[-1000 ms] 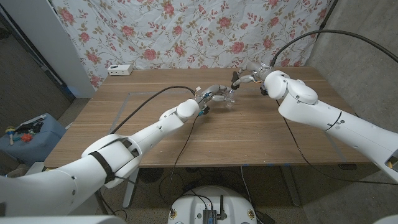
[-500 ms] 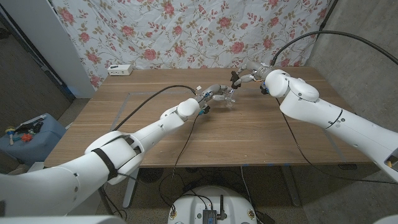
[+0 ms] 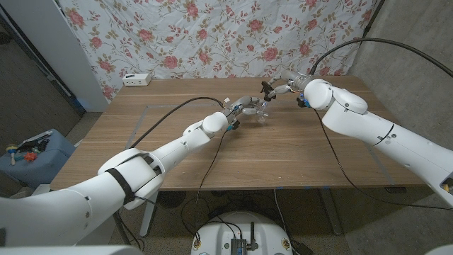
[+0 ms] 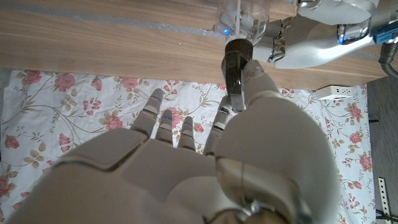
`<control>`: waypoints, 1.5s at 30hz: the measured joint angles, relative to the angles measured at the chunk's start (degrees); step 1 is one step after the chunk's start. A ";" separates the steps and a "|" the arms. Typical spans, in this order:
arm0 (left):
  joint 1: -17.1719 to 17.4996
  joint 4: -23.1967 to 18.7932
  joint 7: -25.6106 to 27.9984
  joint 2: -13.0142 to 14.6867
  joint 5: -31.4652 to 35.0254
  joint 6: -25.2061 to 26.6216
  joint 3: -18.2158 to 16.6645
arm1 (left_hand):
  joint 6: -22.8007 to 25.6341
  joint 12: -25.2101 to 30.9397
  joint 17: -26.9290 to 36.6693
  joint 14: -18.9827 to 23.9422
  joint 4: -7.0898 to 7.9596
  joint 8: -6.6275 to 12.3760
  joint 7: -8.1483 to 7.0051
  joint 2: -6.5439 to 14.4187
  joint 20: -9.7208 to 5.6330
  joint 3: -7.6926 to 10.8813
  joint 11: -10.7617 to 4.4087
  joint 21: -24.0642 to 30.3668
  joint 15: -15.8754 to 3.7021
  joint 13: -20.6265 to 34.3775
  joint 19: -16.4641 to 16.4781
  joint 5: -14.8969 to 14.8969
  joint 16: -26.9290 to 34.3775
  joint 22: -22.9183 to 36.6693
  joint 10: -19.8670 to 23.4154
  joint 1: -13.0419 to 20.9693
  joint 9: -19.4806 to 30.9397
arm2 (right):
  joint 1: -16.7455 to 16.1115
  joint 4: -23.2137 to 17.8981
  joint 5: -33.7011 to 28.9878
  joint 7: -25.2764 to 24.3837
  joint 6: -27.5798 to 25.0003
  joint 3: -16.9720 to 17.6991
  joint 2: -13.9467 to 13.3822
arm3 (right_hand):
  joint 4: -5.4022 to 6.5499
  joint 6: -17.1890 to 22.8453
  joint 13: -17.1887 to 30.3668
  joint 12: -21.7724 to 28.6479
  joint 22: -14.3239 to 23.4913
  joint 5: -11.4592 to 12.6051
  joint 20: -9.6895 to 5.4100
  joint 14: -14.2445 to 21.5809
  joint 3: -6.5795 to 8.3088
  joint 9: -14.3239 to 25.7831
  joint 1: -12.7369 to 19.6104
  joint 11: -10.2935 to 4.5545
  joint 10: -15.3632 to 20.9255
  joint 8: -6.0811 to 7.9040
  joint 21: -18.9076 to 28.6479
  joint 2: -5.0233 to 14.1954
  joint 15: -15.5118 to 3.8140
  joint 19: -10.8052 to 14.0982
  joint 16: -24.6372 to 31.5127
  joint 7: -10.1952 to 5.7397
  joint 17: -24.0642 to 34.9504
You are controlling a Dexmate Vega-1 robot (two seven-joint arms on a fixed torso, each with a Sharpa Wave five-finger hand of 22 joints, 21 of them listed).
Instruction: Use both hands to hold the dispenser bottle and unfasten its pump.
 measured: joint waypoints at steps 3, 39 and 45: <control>0.13 -0.22 0.00 0.03 -0.04 0.31 0.03 | 0.00 0.00 0.00 0.00 0.00 0.12 0.00 0.00 0.00 0.00 0.16 0.00 0.00 0.00 0.00 0.00 0.00 0.00 0.16 0.00 0.00 | -0.40 0.04 0.61 -0.22 0.29 0.57 -0.18 | -0.09 0.21 0.00 0.00 0.00 0.00 -0.01 0.00 0.22 0.00 0.46 0.00 0.00 0.00 0.00 0.13 0.00 0.01 0.00 -0.20 0.00; 0.80 -1.91 -0.19 0.44 0.00 1.75 0.11 | 0.31 0.22 -0.02 0.71 -0.09 0.29 0.31 0.00 0.00 0.09 0.52 0.00 -0.30 0.00 0.00 -0.04 0.05 0.00 0.52 0.00 0.04 | -1.02 1.49 5.12 -2.04 2.46 2.17 -0.57 | 0.32 6.19 -0.01 0.00 -0.14 -0.40 -1.65 0.71 4.10 0.14 6.67 -1.54 1.14 2.41 -0.30 2.25 -1.34 0.40 0.00 -2.42 -0.13; 0.33 -0.90 -0.30 0.08 0.00 1.21 0.15 | 0.40 0.23 -0.01 0.71 -0.08 0.43 0.41 0.00 0.00 0.09 0.72 0.00 -0.30 0.00 0.00 -0.04 0.04 0.00 0.72 0.00 0.03 | -0.89 1.83 5.44 -2.22 2.73 2.18 -0.53 | 0.58 8.35 -0.01 0.23 -0.14 -0.43 -1.65 0.94 4.35 0.19 7.37 -1.95 1.54 3.15 -0.30 2.40 -1.57 0.40 0.00 -2.55 -0.12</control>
